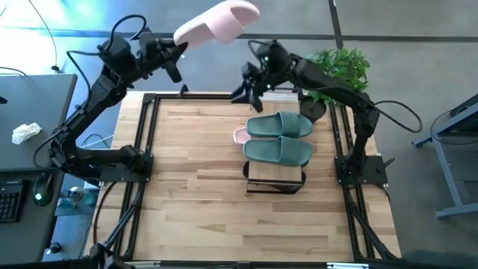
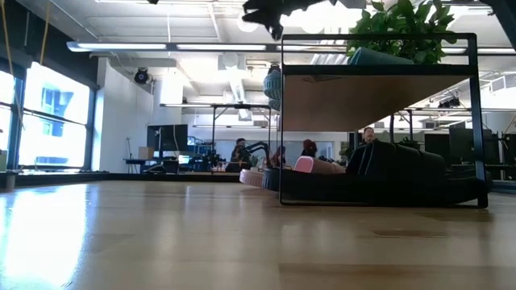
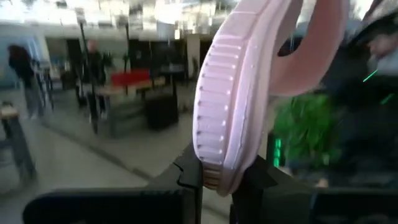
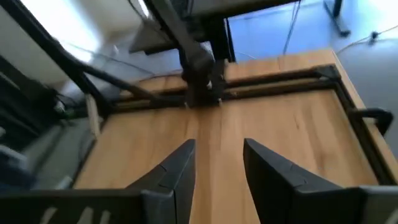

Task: Pick and place slides into the shelf
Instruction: Put the pink slipper under the shelf

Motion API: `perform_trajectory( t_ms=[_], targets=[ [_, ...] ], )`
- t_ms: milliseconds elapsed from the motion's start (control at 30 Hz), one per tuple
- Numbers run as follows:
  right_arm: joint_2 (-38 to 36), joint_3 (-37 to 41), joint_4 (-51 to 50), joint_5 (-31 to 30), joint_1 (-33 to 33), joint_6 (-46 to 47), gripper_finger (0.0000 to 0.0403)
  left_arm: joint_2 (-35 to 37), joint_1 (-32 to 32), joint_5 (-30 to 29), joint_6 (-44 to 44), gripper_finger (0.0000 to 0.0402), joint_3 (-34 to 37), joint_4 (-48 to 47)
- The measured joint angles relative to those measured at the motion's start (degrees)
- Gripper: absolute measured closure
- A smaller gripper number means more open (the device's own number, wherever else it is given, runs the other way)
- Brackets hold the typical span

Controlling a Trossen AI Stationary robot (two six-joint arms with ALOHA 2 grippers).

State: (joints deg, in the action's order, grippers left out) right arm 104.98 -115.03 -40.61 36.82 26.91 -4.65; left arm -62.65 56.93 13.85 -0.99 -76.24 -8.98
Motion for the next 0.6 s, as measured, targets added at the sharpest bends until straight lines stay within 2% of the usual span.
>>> perform_trajectory(
  t_ms=[133,300,600],
  targets=[
    [-4.95,-0.41,-3.41,-6.9,-2.15,-4.01,0.0279,-0.59,3.11,1.43,-1.1,0.0363,-1.1,-10.92],
    [-9.34,-0.17,-9.04,-15.4,-4.0,-4.83,0.0279,-0.76,6.38,2.11,-2.1,0.0363,-1.25,-20.0],
    [-17.49,-0.19,-17.52,-17.77,-5.71,0.22,0.0279,-5.38,9.16,2.33,-4.55,0.0363,-1.17,-37.73]
  ],
)
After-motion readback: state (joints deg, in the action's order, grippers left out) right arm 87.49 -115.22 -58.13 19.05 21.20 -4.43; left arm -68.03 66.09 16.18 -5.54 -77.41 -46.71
